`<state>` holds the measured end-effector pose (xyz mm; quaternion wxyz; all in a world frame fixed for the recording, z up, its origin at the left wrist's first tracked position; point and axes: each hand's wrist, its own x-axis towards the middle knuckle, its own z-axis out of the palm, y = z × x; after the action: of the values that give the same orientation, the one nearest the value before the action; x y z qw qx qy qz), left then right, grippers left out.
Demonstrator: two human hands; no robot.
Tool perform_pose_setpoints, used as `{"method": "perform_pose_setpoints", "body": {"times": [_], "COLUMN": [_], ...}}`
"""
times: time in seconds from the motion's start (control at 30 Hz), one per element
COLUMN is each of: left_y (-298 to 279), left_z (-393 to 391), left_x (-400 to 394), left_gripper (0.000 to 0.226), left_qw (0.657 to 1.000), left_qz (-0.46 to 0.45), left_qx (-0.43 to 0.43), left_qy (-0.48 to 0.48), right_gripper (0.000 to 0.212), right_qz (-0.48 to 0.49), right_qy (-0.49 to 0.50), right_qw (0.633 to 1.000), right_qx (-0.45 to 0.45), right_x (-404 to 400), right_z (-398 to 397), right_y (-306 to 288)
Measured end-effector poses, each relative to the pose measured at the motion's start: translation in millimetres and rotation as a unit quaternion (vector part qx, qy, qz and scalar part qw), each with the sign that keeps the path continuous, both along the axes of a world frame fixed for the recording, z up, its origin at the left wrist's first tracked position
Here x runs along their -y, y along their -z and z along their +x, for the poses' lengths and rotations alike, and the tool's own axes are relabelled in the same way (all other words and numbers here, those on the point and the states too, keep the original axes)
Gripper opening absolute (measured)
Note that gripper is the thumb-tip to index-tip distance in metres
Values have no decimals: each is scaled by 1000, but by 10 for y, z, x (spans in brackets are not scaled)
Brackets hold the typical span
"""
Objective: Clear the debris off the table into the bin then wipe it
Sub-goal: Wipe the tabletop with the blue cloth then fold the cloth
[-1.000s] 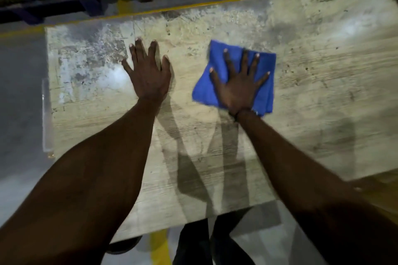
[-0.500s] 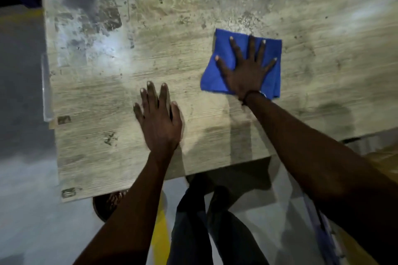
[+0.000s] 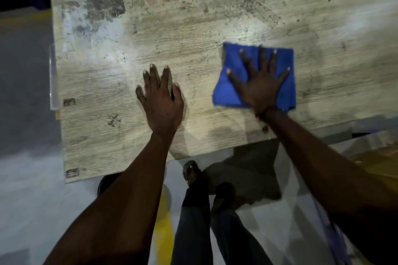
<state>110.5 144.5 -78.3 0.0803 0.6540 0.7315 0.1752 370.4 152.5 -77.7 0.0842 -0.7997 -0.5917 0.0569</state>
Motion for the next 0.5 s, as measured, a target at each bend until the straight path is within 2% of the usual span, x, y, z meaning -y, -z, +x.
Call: {"method": "perform_pose_setpoints", "body": {"times": [0.13,0.2,0.37,0.43,0.5], "left_y": [-30,-39,-39,-40,-36], "left_z": [1,8,6,6,7], "left_x": [0,-5,-14,-11,-5], "left_gripper": [55,55,56,56,55], "left_qw": [1000,1000,1000,1000,1000], "left_qz": [-9,-11,-14,-18,-18], "left_qx": [3,-4,-9,-9,-10], "left_qy": [4,6,5,6,7], "right_gripper": [82,79,76,76,77], "right_qz": [-21,-6,21,11,-9], "right_qy": [53,42,-91,-86,-59], "right_qw": [998,999,996,996,998], "right_qx": [-33,-10,11,13,23], "right_x": [-501,-292,1010,1094,815], "right_z": [44,-187,-719,-571,-269], "right_y": [-27,-2,-25,-23,-5]}}
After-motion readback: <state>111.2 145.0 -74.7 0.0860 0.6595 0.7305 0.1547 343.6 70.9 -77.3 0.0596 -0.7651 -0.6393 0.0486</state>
